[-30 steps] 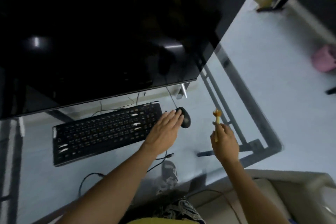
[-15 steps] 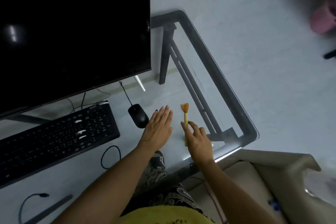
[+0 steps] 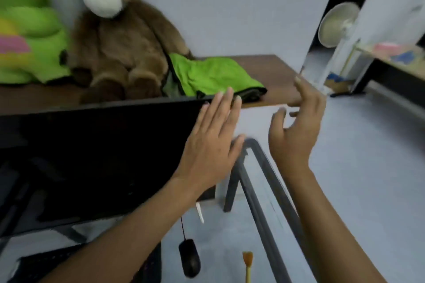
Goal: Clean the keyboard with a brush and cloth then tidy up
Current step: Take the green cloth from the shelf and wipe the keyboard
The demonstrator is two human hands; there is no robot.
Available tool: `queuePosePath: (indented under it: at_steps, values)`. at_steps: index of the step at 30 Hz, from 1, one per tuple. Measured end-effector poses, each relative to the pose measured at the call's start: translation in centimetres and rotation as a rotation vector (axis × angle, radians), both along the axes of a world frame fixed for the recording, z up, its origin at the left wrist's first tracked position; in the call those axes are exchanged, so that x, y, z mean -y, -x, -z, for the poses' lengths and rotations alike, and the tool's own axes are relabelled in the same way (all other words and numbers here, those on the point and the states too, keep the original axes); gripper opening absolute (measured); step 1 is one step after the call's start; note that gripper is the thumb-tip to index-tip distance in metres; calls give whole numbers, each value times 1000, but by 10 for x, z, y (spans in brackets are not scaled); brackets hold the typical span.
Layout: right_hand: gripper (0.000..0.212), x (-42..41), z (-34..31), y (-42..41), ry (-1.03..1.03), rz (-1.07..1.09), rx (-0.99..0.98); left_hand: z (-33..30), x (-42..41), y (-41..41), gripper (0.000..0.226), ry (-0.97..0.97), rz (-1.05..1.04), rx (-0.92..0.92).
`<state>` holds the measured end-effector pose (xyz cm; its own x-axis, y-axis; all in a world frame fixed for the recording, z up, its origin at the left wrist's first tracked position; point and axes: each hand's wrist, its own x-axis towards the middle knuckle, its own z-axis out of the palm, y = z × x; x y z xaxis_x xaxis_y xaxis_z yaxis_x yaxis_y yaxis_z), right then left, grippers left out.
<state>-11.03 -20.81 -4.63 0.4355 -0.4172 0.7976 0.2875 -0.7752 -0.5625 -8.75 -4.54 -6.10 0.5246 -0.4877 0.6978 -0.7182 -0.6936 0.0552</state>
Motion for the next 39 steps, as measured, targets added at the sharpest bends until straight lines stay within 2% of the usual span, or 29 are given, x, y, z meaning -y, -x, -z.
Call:
queuePosePath:
  at_steps: [2,4,6,9,11,14,17,21,24,27,29,31,33,36,39]
  values:
    - [50,0,-47,-43,40,-89,-53,-38,-11,-21,59,10,-98,68]
    - [52,-3,-75,-87,25,-171,-254,-58,-24,-41,61,-16,-216,64]
    - [62,-6,-87,-128,-72,-206,-496,-64,-34,-55,64,-62,-323,15]
    - [80,-2,-80,-169,-214,-96,-847,-58,-41,-64,69,-100,-417,-39]
    - [79,0,-70,-177,-165,-27,-984,-54,-41,-64,69,-113,-420,-45]
    - [66,-1,-58,-182,-94,-19,-951,-53,-39,-67,68,-119,-418,-53]
    - [66,-4,-53,-181,-82,-9,-920,-52,-39,-69,68,-110,-410,-64]
    - [54,-5,-54,-179,-41,-61,-910,-50,-40,-69,67,-103,-392,-84]
    - [53,-8,-68,-174,-180,-150,-790,-53,-42,-67,71,-123,-376,-106]
    - [50,-11,-98,-169,-457,-263,-620,-63,-48,-61,81,-78,-322,-131]
    - [36,-18,-127,-163,-577,-352,-478,-74,-55,-58,87,7,-265,-197]
    - [17,-27,-161,-154,-648,-444,-361,-91,-67,-54,87,104,-247,-186]
    - [13,-40,-196,-138,-725,-593,-282,-111,-79,-52,85,170,-249,-147]
    - [14,-73,-231,-101,-862,-871,-285,-139,-105,-49,83,269,-280,-71]
    - [26,-113,-233,-66,-931,-1020,-368,-152,-147,-39,81,377,-310,-32]
